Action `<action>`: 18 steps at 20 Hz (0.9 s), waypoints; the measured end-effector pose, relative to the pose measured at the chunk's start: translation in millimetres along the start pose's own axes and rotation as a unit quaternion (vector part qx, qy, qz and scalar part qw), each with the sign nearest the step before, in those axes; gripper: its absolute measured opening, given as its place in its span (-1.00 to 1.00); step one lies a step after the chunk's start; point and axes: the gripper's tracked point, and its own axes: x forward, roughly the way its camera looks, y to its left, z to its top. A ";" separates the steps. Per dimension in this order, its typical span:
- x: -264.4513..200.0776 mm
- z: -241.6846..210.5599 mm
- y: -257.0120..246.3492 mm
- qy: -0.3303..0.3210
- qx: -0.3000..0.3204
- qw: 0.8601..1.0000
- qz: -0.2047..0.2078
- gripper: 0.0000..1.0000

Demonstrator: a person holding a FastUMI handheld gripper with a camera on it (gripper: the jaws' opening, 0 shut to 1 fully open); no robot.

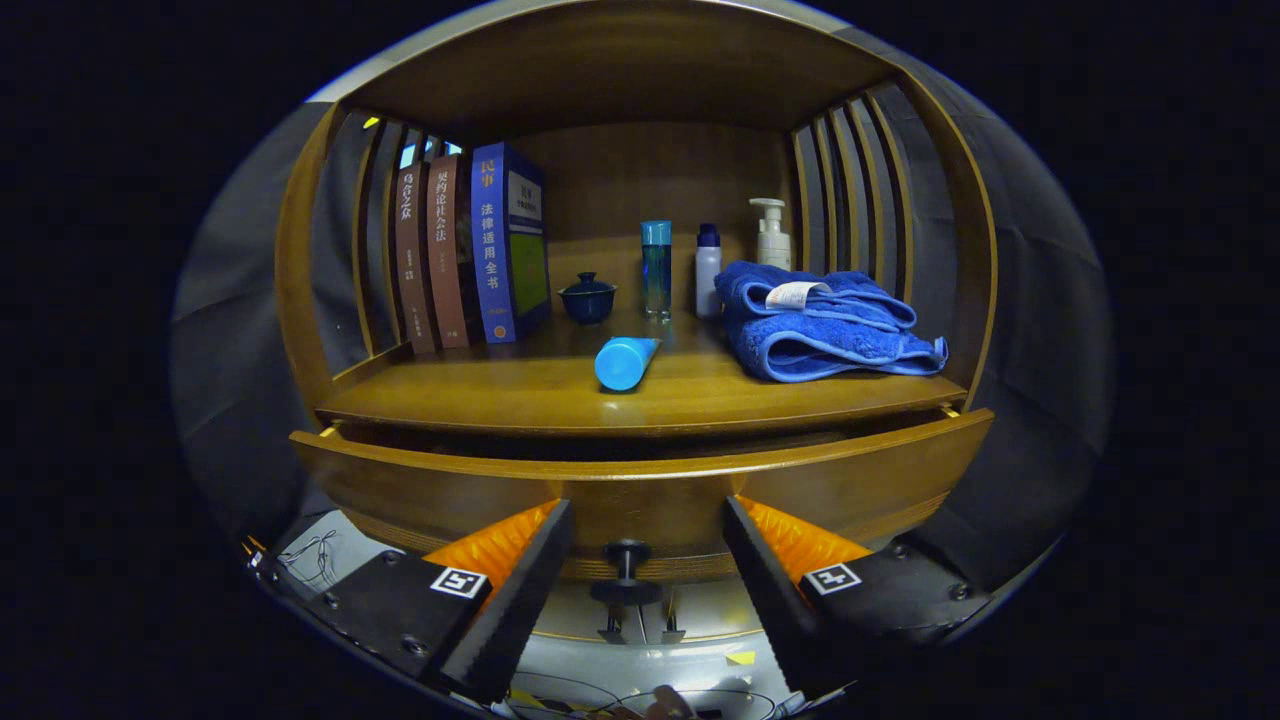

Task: Pull open the drawer, take out the items inside it, and place them on the countertop above the cabinet.

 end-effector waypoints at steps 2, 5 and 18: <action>5.5 1.3 -0.4 0.002 0.000 1.000 -0.001 0.98; 15.8 1.6 -0.8 0.009 0.001 1.000 -0.004 0.99; 1.4 10.5 1.1 0.009 -0.002 1.000 -0.002 0.98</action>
